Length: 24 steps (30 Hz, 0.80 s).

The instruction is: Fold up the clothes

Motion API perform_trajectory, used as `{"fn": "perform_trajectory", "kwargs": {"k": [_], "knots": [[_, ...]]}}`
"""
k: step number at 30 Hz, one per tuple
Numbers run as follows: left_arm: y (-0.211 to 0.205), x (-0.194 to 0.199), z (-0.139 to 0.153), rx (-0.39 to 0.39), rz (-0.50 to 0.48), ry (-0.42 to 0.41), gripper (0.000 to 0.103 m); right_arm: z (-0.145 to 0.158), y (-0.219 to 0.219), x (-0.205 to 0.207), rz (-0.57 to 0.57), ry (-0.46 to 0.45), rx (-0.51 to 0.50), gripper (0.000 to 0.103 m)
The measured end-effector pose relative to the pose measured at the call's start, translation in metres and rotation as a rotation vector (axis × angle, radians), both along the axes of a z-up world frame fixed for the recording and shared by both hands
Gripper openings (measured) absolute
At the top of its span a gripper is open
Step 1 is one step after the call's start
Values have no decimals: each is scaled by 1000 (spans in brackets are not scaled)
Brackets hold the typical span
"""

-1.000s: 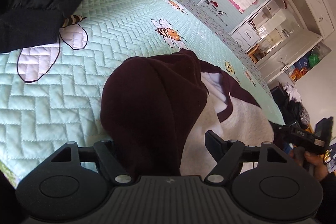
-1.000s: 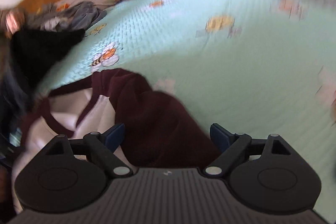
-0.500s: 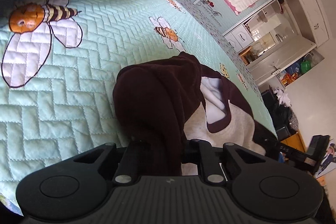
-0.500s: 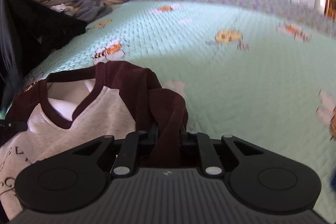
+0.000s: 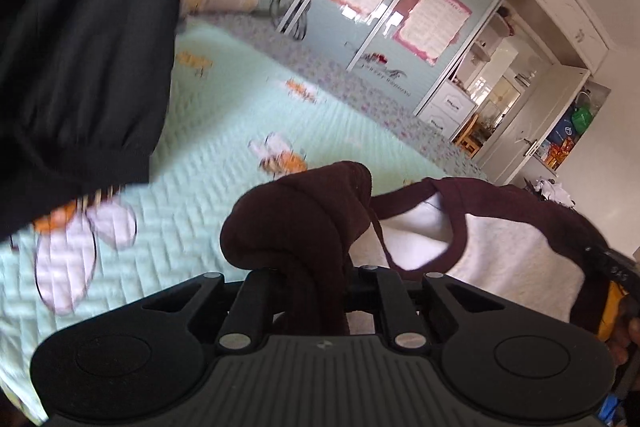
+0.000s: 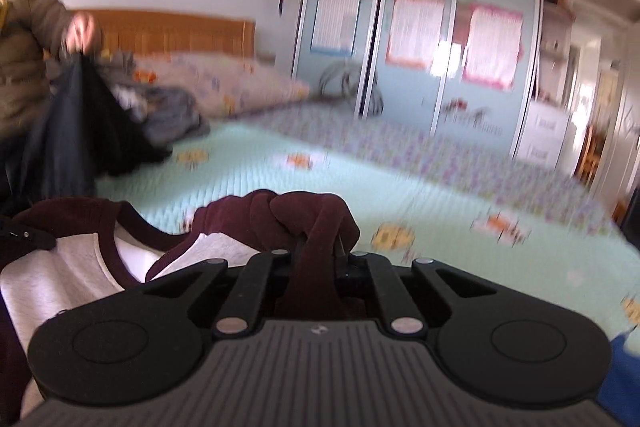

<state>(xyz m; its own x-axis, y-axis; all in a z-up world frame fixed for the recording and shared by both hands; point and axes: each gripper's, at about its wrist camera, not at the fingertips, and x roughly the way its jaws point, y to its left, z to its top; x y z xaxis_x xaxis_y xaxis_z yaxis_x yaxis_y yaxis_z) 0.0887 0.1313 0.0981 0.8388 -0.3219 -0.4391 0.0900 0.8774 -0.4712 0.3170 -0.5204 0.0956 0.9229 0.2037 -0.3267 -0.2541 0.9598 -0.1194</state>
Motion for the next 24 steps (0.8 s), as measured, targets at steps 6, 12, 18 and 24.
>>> {"fn": "perform_trajectory", "kwargs": {"k": [6, 12, 18, 24], "knots": [[8, -9, 84, 78, 9, -152, 14, 67, -16, -28, -28, -160, 13, 8], [7, -49, 192, 197, 4, -389, 14, 129, -37, -71, -64, -343, 95, 8], [-9, -108, 270, 339, 28, -589, 15, 158, -51, -112, -62, -462, 184, 9], [-18, -152, 292, 406, 20, -673, 17, 158, -60, -148, -45, -512, 235, 9]]}}
